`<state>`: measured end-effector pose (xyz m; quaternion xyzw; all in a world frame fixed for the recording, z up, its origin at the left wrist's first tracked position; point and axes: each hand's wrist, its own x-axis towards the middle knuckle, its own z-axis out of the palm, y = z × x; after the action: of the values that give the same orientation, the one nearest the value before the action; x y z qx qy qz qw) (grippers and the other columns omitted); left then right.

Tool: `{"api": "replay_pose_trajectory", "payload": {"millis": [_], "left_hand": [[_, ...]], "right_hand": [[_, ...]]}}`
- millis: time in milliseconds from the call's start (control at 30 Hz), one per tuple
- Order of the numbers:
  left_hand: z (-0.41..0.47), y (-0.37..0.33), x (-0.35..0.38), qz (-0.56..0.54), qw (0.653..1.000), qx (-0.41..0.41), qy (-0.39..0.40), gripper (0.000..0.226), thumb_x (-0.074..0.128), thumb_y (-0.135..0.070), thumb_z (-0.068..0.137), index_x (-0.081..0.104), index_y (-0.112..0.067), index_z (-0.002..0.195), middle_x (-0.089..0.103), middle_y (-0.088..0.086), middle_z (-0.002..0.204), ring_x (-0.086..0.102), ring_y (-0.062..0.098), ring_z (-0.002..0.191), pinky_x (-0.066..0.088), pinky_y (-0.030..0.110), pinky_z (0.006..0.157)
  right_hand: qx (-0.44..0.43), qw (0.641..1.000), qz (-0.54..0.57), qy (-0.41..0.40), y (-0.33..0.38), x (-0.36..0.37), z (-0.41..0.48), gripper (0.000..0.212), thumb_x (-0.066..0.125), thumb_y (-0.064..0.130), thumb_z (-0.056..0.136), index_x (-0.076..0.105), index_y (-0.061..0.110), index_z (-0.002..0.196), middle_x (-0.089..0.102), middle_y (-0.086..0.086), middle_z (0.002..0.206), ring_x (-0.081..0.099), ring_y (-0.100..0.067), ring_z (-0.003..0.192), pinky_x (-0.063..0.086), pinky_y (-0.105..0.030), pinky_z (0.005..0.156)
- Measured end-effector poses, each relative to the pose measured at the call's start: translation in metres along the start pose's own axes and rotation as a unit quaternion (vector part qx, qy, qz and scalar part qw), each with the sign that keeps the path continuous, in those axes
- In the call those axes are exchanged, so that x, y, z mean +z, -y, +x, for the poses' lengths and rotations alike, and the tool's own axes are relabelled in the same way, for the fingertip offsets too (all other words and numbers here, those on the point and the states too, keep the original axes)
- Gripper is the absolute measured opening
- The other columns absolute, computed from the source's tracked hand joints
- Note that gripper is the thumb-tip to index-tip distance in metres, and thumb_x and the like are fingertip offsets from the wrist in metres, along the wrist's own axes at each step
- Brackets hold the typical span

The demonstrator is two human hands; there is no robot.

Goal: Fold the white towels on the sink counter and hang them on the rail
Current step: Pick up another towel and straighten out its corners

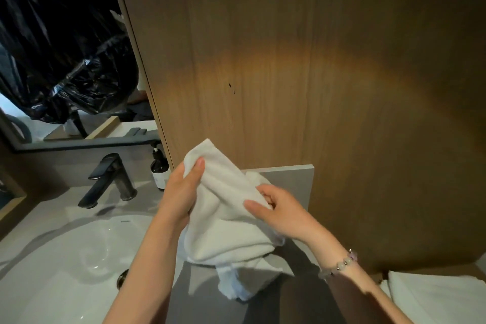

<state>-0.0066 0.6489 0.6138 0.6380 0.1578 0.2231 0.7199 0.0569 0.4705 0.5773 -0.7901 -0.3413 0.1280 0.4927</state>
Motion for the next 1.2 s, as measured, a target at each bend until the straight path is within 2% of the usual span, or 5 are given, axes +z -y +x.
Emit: {"api": "replay_pose_trajectory", "payload": {"millis": [300,533,667,867,1200], "left_hand": [[0.008,0.022,-0.012,0.36,0.931,-0.047,0.025,0.023,0.05,-0.031,0.096,0.059,-0.015,0.083,0.056,0.004,0.069,0.047,0.018,0.058,0.035,0.027,0.053],[0.052,-0.114,0.024,0.246,0.912,0.297,-0.139,0.022,0.047,-0.033,0.096,0.057,-0.015,0.088,0.054,-0.003,0.074,0.05,0.012,0.069,0.041,0.027,0.062],[0.06,-0.139,0.012,0.523,0.823,0.222,0.008,0.017,0.05,-0.031,0.096,0.058,-0.017,0.088,0.055,-0.002,0.071,0.052,0.017,0.071,0.036,0.031,0.058],[0.055,-0.215,0.015,0.281,0.881,0.355,-0.136,0.03,0.051,-0.038,0.094,0.051,-0.018,0.072,0.052,-0.004,0.07,0.048,0.012,0.067,0.037,0.025,0.057],[0.042,-0.103,-0.019,0.372,0.916,0.15,-0.012,0.013,0.053,-0.022,0.094,0.055,-0.023,0.081,0.06,-0.003,0.077,0.059,0.021,0.077,0.047,0.033,0.069]], "right_hand": [[0.083,0.992,-0.085,-0.038,-0.08,0.004,-0.007,0.008,0.05,0.022,0.096,0.055,0.028,0.095,0.053,0.012,0.096,0.049,-0.01,0.095,0.036,-0.019,0.075],[-0.193,0.921,-0.211,-0.266,0.101,-0.117,0.059,0.024,0.045,0.016,0.096,0.053,0.022,0.075,0.052,0.01,0.07,0.047,-0.007,0.065,0.036,-0.021,0.061],[-0.112,0.864,-0.488,-0.053,0.124,-0.139,0.054,0.023,0.038,0.023,0.099,0.057,0.015,0.088,0.064,-0.004,0.085,0.057,-0.024,0.077,0.043,-0.036,0.067],[-0.252,0.882,-0.292,-0.272,0.202,-0.167,0.052,0.019,0.045,0.025,0.097,0.059,0.021,0.084,0.054,0.01,0.074,0.052,-0.009,0.07,0.038,-0.025,0.059],[-0.12,0.972,-0.145,-0.138,0.09,-0.039,0.046,0.024,0.048,0.018,0.096,0.064,0.005,0.084,0.062,-0.006,0.08,0.051,-0.014,0.072,0.035,-0.028,0.062]]}}
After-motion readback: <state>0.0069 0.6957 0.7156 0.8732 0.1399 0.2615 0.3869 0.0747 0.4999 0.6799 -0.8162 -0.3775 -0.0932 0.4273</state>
